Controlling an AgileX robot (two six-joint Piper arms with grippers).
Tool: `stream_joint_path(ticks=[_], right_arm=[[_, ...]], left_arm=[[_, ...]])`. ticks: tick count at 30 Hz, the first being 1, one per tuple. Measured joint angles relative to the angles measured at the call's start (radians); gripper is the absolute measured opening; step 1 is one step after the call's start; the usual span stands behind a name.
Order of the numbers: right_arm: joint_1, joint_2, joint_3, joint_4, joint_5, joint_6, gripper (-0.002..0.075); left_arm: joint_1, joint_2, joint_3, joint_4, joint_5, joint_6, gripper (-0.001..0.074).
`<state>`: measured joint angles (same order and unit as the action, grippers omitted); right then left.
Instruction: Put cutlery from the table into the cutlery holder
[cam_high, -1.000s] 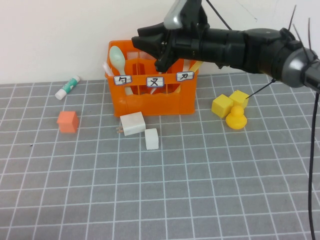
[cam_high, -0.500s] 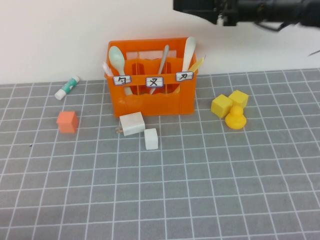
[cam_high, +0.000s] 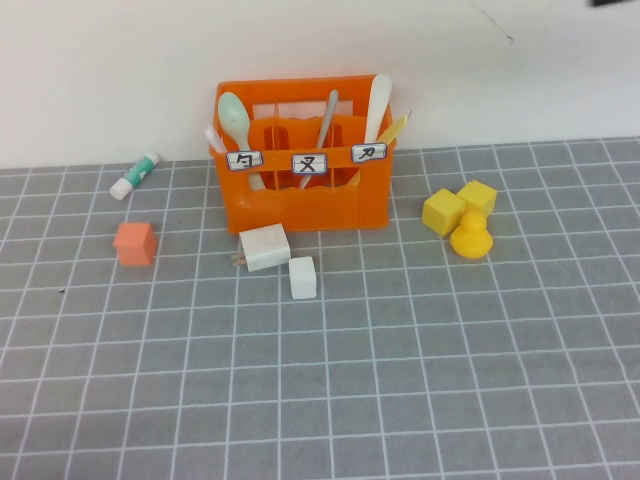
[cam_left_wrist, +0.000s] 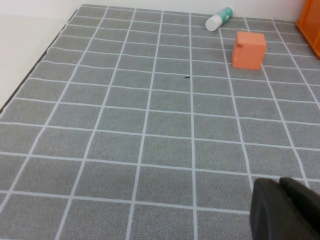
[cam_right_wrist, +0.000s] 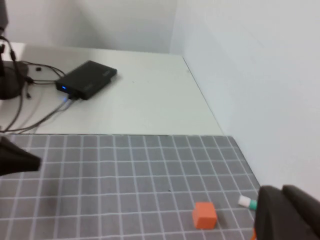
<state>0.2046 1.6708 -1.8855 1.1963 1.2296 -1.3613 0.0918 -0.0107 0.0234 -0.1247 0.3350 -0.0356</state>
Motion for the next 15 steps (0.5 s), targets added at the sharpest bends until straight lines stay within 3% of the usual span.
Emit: stream_joint_path(ticks=[7, 15], right_arm=[[0.0, -0.257, 0.299, -0.011, -0.02, -0.039, -0.0001], [0.0, -0.576, 0.699, -0.119, -0.223, -0.035, -0.0001]], left_arm=[[0.0, 0.0, 0.0, 0.0, 0.0, 0.0, -0.0001], [0.0, 0.0, 0.0, 0.0, 0.0, 0.0, -0.0001]])
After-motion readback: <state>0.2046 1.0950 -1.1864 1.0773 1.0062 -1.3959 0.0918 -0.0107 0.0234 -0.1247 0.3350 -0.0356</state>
